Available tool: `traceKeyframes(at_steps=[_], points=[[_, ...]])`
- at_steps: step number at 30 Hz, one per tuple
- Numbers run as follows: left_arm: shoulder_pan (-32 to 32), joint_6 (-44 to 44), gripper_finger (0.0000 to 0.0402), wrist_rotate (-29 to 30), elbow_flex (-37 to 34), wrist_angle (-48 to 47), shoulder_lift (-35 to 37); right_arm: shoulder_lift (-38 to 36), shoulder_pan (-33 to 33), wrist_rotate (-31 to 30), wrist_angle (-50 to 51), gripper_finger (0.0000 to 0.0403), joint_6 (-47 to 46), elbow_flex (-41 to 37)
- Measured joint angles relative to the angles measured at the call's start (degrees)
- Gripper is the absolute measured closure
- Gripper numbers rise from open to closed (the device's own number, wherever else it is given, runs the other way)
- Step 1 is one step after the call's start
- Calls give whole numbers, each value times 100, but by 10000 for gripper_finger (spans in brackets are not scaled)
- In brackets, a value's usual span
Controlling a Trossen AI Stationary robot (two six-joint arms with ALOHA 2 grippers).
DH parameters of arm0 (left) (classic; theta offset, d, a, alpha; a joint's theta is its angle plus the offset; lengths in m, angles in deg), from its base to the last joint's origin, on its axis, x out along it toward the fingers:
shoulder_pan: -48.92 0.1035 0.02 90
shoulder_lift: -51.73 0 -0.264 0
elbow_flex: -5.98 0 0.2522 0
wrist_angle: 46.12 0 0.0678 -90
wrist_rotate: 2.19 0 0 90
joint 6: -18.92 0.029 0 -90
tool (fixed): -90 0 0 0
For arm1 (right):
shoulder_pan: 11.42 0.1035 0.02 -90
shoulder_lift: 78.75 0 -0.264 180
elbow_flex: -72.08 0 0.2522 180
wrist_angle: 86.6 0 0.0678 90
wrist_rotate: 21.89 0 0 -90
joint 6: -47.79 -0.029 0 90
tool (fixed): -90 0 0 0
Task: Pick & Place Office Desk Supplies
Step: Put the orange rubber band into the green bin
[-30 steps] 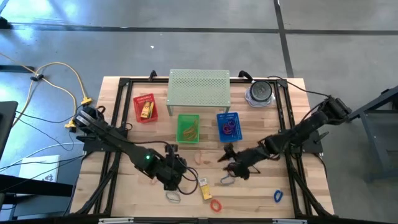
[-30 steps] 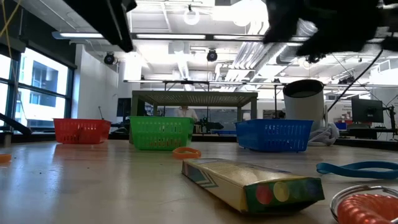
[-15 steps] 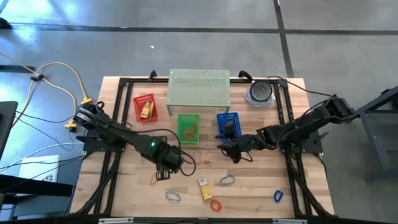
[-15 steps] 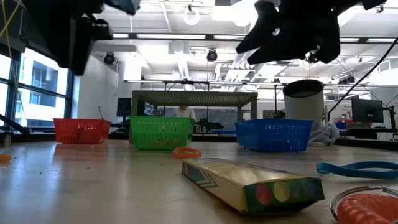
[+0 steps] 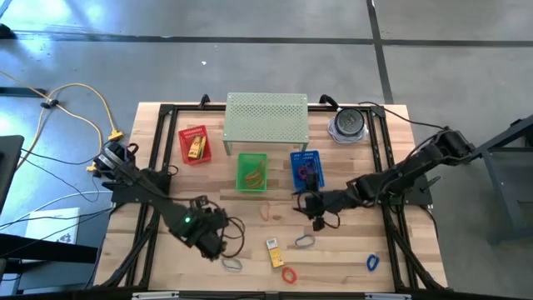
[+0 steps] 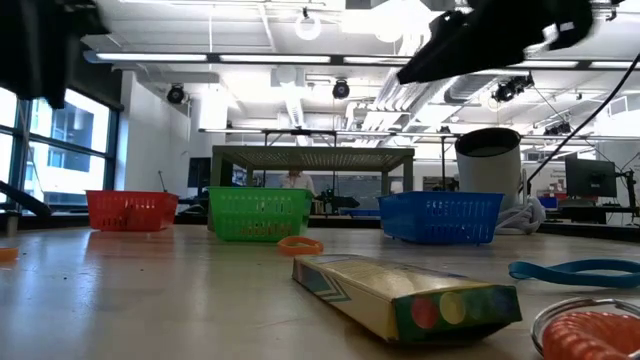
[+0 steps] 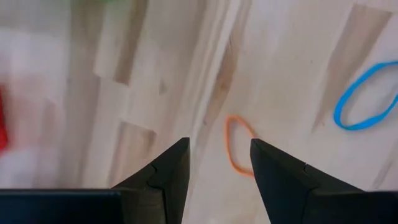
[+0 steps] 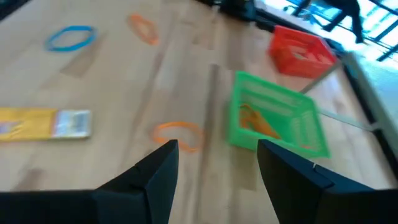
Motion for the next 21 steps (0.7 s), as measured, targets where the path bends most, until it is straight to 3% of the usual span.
traceKeyframes(at_steps=[3,7,13,17,21], points=[[-162,-268,241,-194,-179,163,0,0,138,-62,49,195,-141,-2],[-273,-441,241,-459,-341,247,0,-37,179,-211,-423,195,-1172,-2],[-345,-1407,241,-509,-709,347,0,69,340,557,-1161,195,-3394,0],[-212,-2348,241,-856,-1070,876,0,272,607,920,-1609,195,-3607,-1],[-210,-2376,241,-1025,-1342,1355,0,471,864,1063,-2183,195,-3605,-4]])
